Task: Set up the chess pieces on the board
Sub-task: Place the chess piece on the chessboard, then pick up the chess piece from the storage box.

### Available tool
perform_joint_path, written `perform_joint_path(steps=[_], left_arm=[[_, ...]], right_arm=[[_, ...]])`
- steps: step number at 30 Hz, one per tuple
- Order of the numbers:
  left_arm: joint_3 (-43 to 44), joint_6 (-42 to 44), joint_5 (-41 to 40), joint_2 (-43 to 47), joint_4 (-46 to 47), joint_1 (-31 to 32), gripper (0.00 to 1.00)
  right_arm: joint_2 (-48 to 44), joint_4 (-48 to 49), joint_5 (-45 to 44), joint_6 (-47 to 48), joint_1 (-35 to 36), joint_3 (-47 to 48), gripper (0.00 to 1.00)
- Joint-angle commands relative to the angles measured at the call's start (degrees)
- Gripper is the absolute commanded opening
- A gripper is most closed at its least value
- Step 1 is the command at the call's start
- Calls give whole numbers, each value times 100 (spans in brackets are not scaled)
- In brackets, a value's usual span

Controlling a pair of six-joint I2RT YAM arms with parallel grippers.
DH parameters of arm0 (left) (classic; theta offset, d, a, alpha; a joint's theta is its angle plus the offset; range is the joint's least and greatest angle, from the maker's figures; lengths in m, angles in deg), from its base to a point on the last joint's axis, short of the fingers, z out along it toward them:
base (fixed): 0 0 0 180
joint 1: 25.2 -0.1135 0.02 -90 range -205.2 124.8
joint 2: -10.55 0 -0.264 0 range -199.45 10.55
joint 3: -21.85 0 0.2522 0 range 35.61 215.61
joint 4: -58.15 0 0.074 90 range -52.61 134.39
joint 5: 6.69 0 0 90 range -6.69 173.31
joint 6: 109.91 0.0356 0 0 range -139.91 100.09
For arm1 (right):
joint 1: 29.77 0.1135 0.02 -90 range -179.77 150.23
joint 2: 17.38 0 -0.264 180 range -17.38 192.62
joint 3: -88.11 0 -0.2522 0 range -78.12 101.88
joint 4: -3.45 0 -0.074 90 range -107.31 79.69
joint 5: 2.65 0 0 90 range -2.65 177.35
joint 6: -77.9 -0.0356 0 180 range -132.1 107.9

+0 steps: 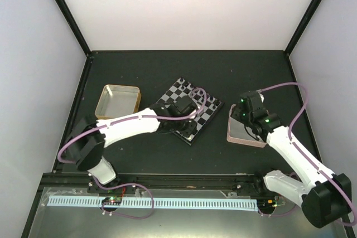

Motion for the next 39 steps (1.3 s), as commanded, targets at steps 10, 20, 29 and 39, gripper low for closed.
perform_joint_path(steps=[10, 20, 29, 39], left_arm=[[-630, -170, -398, 2567, 1764, -974, 39], [-1990, -104, -1402, 4178, 2873, -1226, 63], [-1860, 77, -1633, 4453, 2563, -1279, 64], [-1945, 137, -1728, 4558, 2506, -1297, 64]], right_arm=[[-264, -386, -498, 554, -1027, -603, 56], [1368, -36, -628, 1537, -1904, -285, 43], [2038, 169, -579, 1754, -1959, 179, 26], [2861, 176, -299, 2047, -2101, 657, 21]])
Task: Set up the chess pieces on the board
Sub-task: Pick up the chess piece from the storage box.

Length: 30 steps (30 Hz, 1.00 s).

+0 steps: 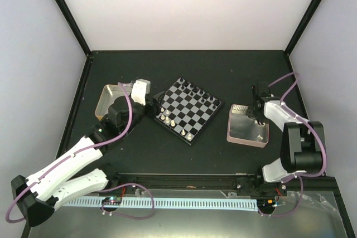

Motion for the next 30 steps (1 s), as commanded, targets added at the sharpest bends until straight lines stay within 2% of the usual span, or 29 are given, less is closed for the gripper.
perform_joint_path(steps=[1, 10, 15, 18, 21, 24, 30], left_arm=[[70, 119, -147, 62, 28, -38, 64], [59, 196, -86, -9, 45, -32, 64], [47, 201, -59, -23, 45, -37, 64], [36, 201, -50, -23, 45, -38, 64], [22, 205, -50, -31, 54, -37, 64], [11, 198, -50, -40, 60, -38, 64], [-16, 188, -50, -41, 57, -38, 64]], right_arm=[[306, 3, 96, 166, -50, 221, 22], [526, -69, 296, 105, -70, 202, 23], [487, -175, 62, 26, -71, 222, 22], [455, -255, -225, -71, -70, 211, 33], [440, -260, -255, -56, -78, 193, 36], [443, -258, -173, -56, -77, 167, 33], [394, -195, 53, -80, -71, 55, 17]])
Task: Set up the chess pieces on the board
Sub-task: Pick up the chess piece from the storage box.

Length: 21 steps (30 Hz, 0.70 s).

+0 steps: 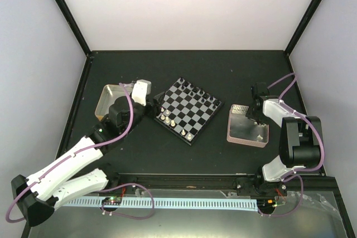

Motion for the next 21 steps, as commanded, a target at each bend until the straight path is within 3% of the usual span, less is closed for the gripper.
perform_joint_path(steps=[1, 4, 8, 14, 21], left_arm=[[-2, 57, -14, -32, 62, -32, 64], [-10, 51, -6, -25, 63, -36, 64], [-12, 52, -7, -38, 63, -31, 64], [-2, 51, 24, -40, 71, -38, 64], [-18, 39, -30, 15, 76, -36, 64]], right_arm=[[-57, 12, 87, -55, -31, -114, 16], [-74, 39, 88, -53, -34, -148, 14], [-20, 73, 116, -33, -28, -161, 20], [-223, 36, 204, -44, -36, -168, 5], [-886, -253, 885, -44, 38, -122, 4]])
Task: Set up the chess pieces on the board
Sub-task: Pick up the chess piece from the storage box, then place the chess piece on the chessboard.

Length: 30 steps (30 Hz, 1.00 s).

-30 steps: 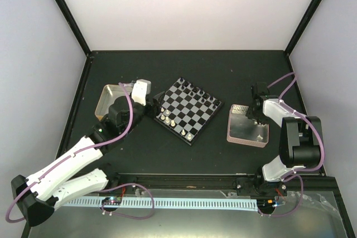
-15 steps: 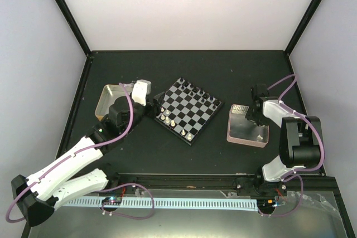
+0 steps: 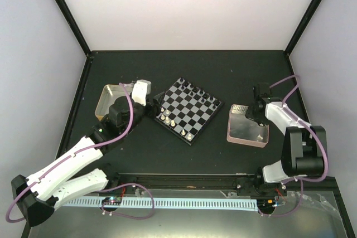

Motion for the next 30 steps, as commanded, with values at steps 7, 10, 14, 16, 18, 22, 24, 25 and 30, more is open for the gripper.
perform_joint_path(steps=[7, 10, 14, 16, 18, 22, 24, 25, 30], left_arm=[[-39, -26, -115, 48, 113, -43, 64], [-48, -46, -136, 56, 109, -41, 64], [-48, -54, -162, 86, 104, -40, 64], [-49, -62, -210, 111, 104, -44, 64], [-55, -86, -329, 179, 87, -37, 64], [-111, -56, -560, 416, 109, -45, 64], [-156, -39, -602, 518, 146, -51, 64], [-178, -24, -614, 556, 161, -49, 64], [-194, 39, -672, 632, 158, -62, 64]], right_arm=[[-990, -338, 1137, -246, 739, 282, 3], [-1007, -279, 1286, -403, 1229, 490, 3], [-682, -178, 1316, -537, 2099, 907, 4], [-337, -137, 1238, -570, 2515, 1172, 4], [85, -136, 1174, -607, 2912, 1483, 4], [977, -50, 1236, -639, 3504, 2158, 5], [1337, 26, 1409, -639, 3645, 2525, 5], [1510, 92, 1467, -644, 3699, 2646, 5], [2379, 92, 1694, -615, 3987, 3455, 6]])
